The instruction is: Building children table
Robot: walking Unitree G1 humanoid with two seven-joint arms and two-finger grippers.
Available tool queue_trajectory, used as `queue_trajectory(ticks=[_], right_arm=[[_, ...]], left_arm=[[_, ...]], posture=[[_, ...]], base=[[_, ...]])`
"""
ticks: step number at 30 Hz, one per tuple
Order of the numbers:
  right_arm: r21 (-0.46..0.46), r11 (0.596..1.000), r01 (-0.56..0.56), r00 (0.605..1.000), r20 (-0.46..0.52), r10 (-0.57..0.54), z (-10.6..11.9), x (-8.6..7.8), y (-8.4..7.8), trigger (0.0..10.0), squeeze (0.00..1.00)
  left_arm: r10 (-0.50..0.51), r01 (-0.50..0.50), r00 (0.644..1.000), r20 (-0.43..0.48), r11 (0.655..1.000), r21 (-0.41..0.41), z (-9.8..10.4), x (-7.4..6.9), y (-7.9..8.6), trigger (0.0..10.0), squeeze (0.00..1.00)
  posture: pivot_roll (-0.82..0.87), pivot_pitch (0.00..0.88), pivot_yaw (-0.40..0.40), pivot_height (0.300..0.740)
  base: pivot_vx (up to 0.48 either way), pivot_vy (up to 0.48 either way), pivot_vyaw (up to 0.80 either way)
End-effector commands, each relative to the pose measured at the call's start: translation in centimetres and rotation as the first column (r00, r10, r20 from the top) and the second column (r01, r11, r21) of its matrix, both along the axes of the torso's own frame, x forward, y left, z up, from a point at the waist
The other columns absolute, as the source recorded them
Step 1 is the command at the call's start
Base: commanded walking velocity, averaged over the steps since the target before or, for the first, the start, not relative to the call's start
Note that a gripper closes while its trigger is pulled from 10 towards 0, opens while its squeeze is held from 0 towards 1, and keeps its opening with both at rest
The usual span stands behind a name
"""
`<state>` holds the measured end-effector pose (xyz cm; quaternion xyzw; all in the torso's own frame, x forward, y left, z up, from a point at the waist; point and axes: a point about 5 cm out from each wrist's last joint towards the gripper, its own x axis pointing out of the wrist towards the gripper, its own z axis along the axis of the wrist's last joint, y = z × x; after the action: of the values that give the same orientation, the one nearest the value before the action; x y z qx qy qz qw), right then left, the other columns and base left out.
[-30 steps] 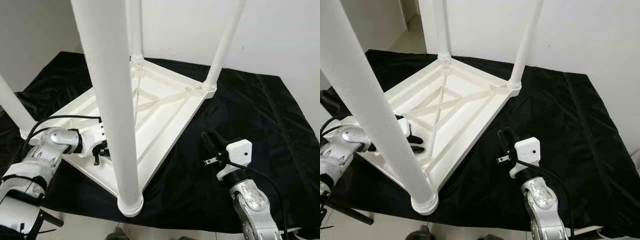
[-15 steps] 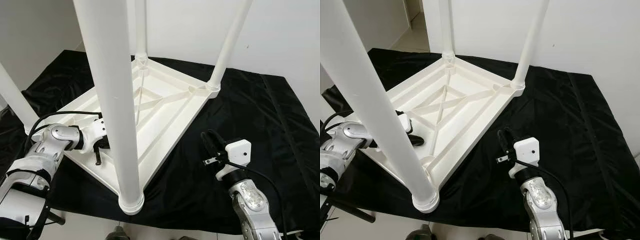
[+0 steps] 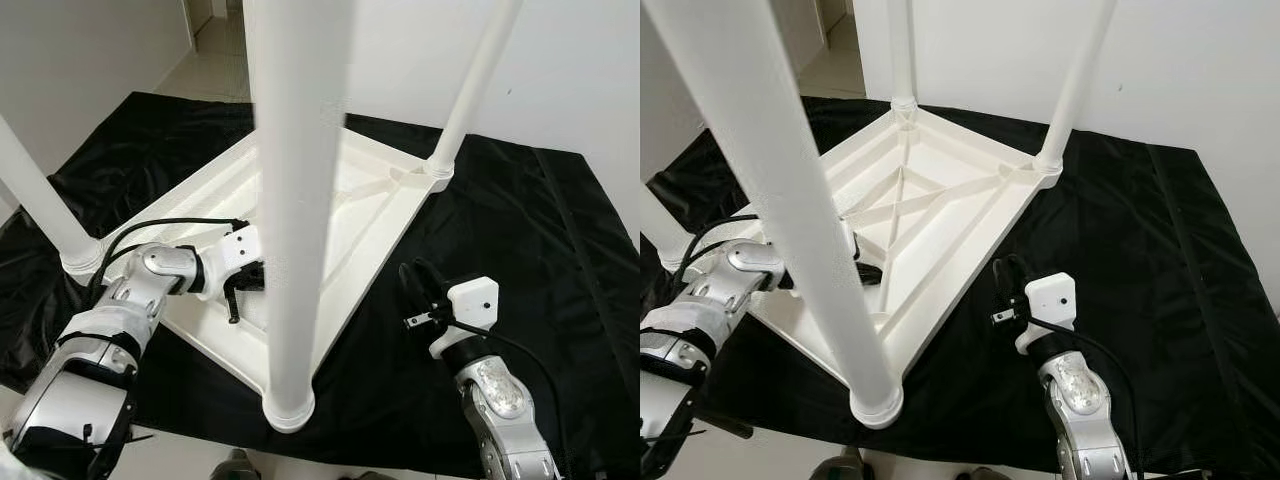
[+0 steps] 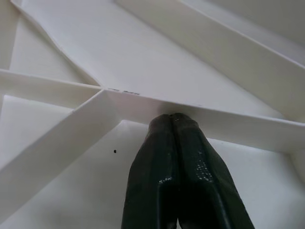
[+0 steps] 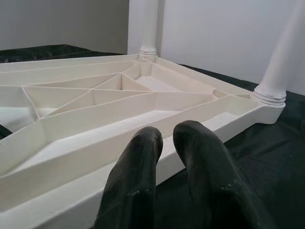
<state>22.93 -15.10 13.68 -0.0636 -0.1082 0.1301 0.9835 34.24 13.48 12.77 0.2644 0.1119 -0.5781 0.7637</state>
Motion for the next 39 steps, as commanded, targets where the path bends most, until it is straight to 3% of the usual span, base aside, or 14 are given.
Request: queue_trajectory(ticks=[1,11,17,21,22,23,24,26,27,32,33,34,35,39], right_arm=[[-0.003,1.0,0.012,1.0,-0.007,-0.012,-0.1,0.1,-0.1,10.0,0.0],[0.011,1.0,0.017,1.0,0.0,-0.017,0.0,0.0,0.0,10.0,0.0],[0.057,0.995,0.085,0.996,0.004,-0.085,0.0,-0.1,-0.5,10.0,0.0],[0.075,0.991,0.111,0.994,0.001,-0.111,0.0,0.0,-0.7,10.0,0.0],[0.09,0.989,0.119,0.993,-0.003,-0.119,-0.1,0.2,-0.7,10.0,0.0],[0.09,0.989,0.119,0.993,-0.003,-0.119,-0.1,0.2,-0.7,10.0,0.0],[0.111,0.988,0.109,0.994,-0.013,-0.108,-0.2,0.3,-0.6,10.0,1.0],[0.111,0.988,0.109,0.994,-0.013,-0.108,-0.2,0.3,-0.6,10.0,1.0],[0.121,0.986,0.114,0.993,-0.019,-0.113,-0.2,0.3,-0.9,10.0,1.0],[0.117,0.984,0.134,0.991,-0.018,-0.133,-0.2,0.4,-1.2,10.0,1.0],[0.113,0.978,0.177,0.984,-0.015,-0.177,-0.2,0.6,-1.7,10.0,0.56],[0.113,0.978,0.177,0.984,-0.015,-0.177,-0.2,0.6,-1.7,10.0,0.56],[0.115,0.97,0.213,0.977,-0.013,-0.213,-0.1,0.9,-2.1,10.0,0.0],[0.121,0.964,0.237,0.971,-0.01,-0.237,0.0,1.2,-2.2,10.0,0.0]], left_arm=[[0.269,-0.259,0.949,0.163,0.963,-0.081,0.9,1.8,-0.7,10.0,0.0],[0.241,-0.21,0.955,0.172,0.96,-0.184,2.2,2.0,-3.1,10.0,0.0],[0.14,-0.08,0.964,0.226,0.964,-0.253,4.5,1.2,-0.1,10.0,0.0],[0.136,-0.075,0.962,0.235,0.965,-0.251,4.9,1.2,0.8,10.0,0.0],[0.148,-0.088,0.963,0.224,0.962,-0.257,5.2,1.2,1.6,10.0,1.0],[0.148,-0.088,0.963,0.224,0.962,-0.257,5.2,1.2,1.6,10.0,1.0],[0.142,-0.085,0.966,0.217,0.964,-0.252,5.4,1.0,2.6,10.0,1.0],[0.142,-0.085,0.966,0.217,0.964,-0.252,5.4,1.0,2.6,10.0,1.0],[0.129,-0.084,0.968,0.217,0.975,-0.206,5.2,0.4,4.4,10.0,1.0],[0.116,-0.075,0.969,0.219,0.979,-0.188,5.2,0.2,4.9,10.0,1.0],[0.106,-0.071,0.971,0.216,0.984,-0.162,5.0,0.0,5.3,10.0,0.0],[0.106,-0.071,0.971,0.216,0.984,-0.162,5.0,0.0,5.3,10.0,0.0],[0.118,-0.089,0.968,0.222,0.986,-0.138,4.7,0.2,5.3,10.0,0.0],[0.132,-0.115,0.958,0.253,0.99,-0.081,3.9,0.7,4.3,10.0,0.0]], posture=[[0.06,0.056,-0.029,0.74],[0.06,0.069,-0.024,0.74],[0.06,0.084,-0.028,0.74],[0.07,0.085,-0.03,0.74],[0.07,0.083,-0.033,0.74],[0.07,0.083,-0.033,0.74],[0.07,0.083,-0.036,0.74],[0.07,0.083,-0.036,0.74],[0.08,0.084,-0.045,0.74],[0.08,0.084,-0.047,0.74],[0.08,0.084,-0.05,0.74],[0.08,0.084,-0.05,0.74],[0.09,0.086,-0.051,0.74],[0.09,0.088,-0.051,0.74]], base=[[0.0,0.0,0.0],[0.0,0.0,0.0],[0.0,0.0,0.0],[0.0,0.0,0.0],[0.0,0.0,0.0],[0.0,0.0,0.0],[0.0,0.0,0.0],[0.0,0.0,0.0],[0.0,0.0,0.0],[0.0,0.0,0.0],[0.0,0.0,0.0],[0.0,0.0,0.0],[0.0,0.0,0.0],[0.0,0.0,0.0]])
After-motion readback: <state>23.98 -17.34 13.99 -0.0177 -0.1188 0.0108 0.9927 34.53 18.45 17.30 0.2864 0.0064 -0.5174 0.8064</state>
